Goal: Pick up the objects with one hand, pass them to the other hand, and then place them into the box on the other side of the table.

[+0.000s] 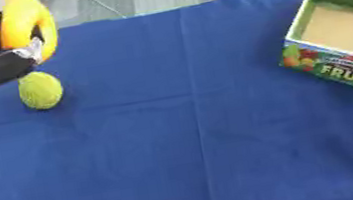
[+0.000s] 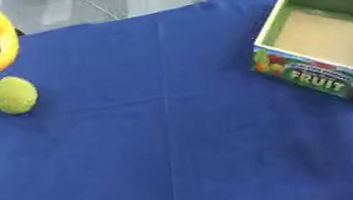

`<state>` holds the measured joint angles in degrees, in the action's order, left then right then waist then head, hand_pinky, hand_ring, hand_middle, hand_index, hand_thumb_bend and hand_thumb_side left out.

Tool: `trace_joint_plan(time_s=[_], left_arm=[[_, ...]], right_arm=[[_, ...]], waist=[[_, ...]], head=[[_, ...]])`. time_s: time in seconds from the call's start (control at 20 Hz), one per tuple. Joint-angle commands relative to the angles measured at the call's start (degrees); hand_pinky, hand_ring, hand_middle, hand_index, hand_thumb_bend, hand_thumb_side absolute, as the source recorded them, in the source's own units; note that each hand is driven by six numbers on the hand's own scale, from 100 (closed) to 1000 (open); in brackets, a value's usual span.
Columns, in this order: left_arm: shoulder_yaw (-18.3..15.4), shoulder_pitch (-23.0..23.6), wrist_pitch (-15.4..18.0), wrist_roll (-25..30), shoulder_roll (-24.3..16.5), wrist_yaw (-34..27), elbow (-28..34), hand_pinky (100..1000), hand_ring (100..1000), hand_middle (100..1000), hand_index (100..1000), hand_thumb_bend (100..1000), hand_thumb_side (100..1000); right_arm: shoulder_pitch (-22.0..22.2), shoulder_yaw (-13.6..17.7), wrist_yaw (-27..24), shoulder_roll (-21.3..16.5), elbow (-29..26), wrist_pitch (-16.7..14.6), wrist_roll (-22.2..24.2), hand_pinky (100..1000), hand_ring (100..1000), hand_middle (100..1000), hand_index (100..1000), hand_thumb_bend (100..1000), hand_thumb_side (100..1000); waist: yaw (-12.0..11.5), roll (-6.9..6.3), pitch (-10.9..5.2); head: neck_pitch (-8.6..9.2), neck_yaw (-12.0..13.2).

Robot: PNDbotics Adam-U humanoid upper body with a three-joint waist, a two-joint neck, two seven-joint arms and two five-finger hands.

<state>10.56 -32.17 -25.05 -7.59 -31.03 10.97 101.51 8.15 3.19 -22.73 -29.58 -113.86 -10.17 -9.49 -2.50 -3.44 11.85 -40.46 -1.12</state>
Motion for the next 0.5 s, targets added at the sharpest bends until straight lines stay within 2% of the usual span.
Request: trace_joint_plan(time_s=[0.05,0.3,0.5], left_arm=[[0.19,-0.51,0.79,-1.23,0.56,-0.27,0.02,344,352,331,354,100,100],[1.27,-0.87,2.29,-1.43,2.88,1.35,-0.66,345,354,331,355,100,100],[2.39,-1.43,4.36,-0.54,3.81,4.16,-1.53,349,358,334,358,100,100]], right_arm=[[0.04,0.90,-1.31,-3.71,-0.73,-2.60,0.76,707,987,962,975,100,650],[0.45,1.25,-2.27,-9.10,-0.73,-6.49,2.80,711,990,961,976,100,607],[-0.01,1.21,-2.45,-14.16,-0.73,-7.80,4.96,713,992,964,978,100,585]], waist=[[0.03,0.95,-1.62],[0.36,1.48,-1.92],[0.69,1.67,-2.17]], head=[[1.29,-0.66],[1.64,-0.83],[1.12,-0.33]])
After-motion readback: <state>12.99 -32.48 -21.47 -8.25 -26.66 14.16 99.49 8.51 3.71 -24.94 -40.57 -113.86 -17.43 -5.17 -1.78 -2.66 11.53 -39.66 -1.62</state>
